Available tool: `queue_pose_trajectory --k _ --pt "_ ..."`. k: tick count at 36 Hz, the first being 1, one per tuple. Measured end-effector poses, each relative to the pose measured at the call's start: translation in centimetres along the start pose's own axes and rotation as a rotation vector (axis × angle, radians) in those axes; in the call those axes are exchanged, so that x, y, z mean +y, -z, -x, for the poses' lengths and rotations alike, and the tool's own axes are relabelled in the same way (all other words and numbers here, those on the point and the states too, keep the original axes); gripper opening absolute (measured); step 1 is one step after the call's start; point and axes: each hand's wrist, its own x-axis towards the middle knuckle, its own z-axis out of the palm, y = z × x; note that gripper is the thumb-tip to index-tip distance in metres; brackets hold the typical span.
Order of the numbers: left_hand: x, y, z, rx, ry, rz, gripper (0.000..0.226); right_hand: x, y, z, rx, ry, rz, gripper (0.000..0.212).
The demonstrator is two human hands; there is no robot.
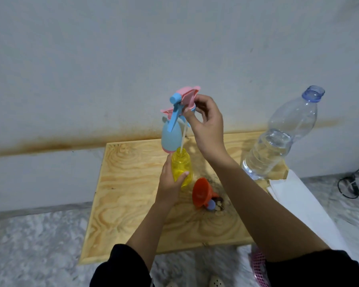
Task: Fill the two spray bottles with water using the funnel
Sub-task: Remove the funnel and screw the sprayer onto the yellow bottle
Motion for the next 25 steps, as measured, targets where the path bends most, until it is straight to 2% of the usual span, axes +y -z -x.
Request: queue_pose_trajectory --k 6,10,15,18,23,25 --pt "0.1 -0.1 -0.1 0.052 -0.110 -0.050 0.066 4.8 0.1 2.5 -0.063 -0.147 0.039 0.021" --pt "-0.5 -0.3 -0.2 0.094 -0.154 -0.099 0.068 7.2 0.4 4.1 -0.108 -0.239 0.073 0.022" --pt "-1.7 -0.5 0.1 0.113 -0.171 -0.111 0.077 9.4 0.8 5.2 -0.104 -0.156 0.217 0.028" --pt "-3.3 -1.2 0.3 0.075 -0.093 -0.156 0.093 9.9 1.0 5.4 -0.067 -0.146 0.195 0.025" --pt "-2.8 -1.4 -0.1 0.077 -0.102 -0.160 0.091 10.2 0.9 5.0 -0.031 -0.175 0.155 0.023" --pt "-2.8 -1.1 -0.7 0.063 -0.139 -0.191 0.099 10.1 0.8 4.8 -0.002 -0.181 0.166 0.026"
